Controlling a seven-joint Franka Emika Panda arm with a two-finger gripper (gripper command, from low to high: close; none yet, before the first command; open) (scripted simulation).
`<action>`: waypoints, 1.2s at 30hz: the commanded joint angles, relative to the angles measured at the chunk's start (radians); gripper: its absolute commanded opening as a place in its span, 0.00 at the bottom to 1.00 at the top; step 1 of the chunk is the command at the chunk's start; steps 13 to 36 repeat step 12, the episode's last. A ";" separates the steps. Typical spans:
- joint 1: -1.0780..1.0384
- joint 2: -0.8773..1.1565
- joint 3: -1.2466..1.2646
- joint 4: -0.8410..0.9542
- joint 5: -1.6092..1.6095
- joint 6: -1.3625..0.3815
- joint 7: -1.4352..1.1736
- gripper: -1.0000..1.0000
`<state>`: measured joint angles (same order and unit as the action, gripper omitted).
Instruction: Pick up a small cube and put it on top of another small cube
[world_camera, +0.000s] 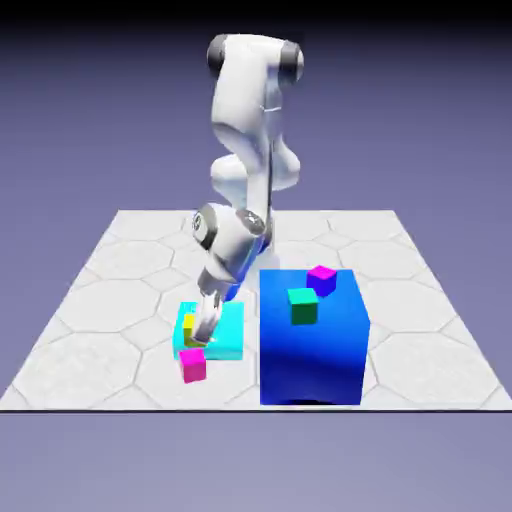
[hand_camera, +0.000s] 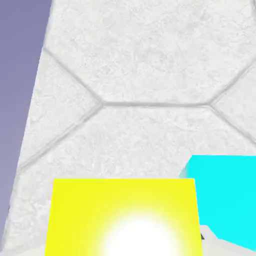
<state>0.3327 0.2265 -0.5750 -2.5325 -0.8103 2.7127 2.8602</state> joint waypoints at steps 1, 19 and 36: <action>-0.009 0.036 -0.001 0.006 -0.006 0.031 0.009 0.00; 0.036 -0.145 0.003 -0.024 0.025 -0.129 -0.038 1.00; 0.036 -0.145 0.003 -0.024 0.025 -0.129 -0.038 1.00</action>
